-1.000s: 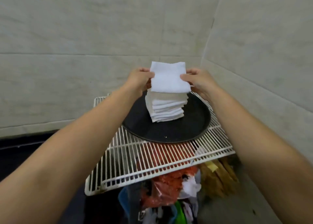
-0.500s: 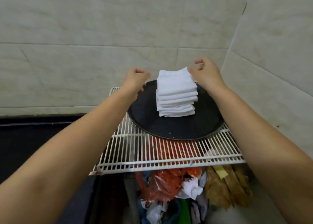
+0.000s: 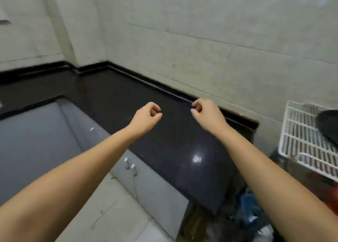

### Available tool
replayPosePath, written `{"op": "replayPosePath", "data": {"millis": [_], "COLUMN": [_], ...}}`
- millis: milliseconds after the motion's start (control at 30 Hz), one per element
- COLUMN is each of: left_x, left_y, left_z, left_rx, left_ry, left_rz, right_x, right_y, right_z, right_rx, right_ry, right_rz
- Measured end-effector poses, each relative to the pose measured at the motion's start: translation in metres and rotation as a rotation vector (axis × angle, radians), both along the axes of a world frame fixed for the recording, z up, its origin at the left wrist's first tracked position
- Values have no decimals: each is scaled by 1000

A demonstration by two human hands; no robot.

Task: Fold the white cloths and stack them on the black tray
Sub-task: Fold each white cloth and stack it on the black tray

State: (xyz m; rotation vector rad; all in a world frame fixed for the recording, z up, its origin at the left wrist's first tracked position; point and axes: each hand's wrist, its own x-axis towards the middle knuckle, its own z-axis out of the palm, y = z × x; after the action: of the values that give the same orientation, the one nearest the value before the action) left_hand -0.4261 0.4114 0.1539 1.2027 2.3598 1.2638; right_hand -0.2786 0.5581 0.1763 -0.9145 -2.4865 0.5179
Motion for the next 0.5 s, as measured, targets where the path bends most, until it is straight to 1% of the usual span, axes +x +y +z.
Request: {"op": "replayPosePath", "data": {"millis": [133,267,400,500], "left_x": [-84,-146,-188,-222], "left_y": [-142,-263,-359,-413], "left_z": [-25,-50,-85,-105], "left_rx": [-141,-300,-450,-617], "left_ry": [56,68,26,26], "left_rz": [236,463,655,713], "right_x": [-123,-221,-298,-354], "right_y": [-118,-222,-308,-356], "right_z": [-40,-74,-108,-128], "right_rx": [-4,76,146,195], "right_ry": [-123,-282,-442,-512], "right_rz": [288,532,742,880]}}
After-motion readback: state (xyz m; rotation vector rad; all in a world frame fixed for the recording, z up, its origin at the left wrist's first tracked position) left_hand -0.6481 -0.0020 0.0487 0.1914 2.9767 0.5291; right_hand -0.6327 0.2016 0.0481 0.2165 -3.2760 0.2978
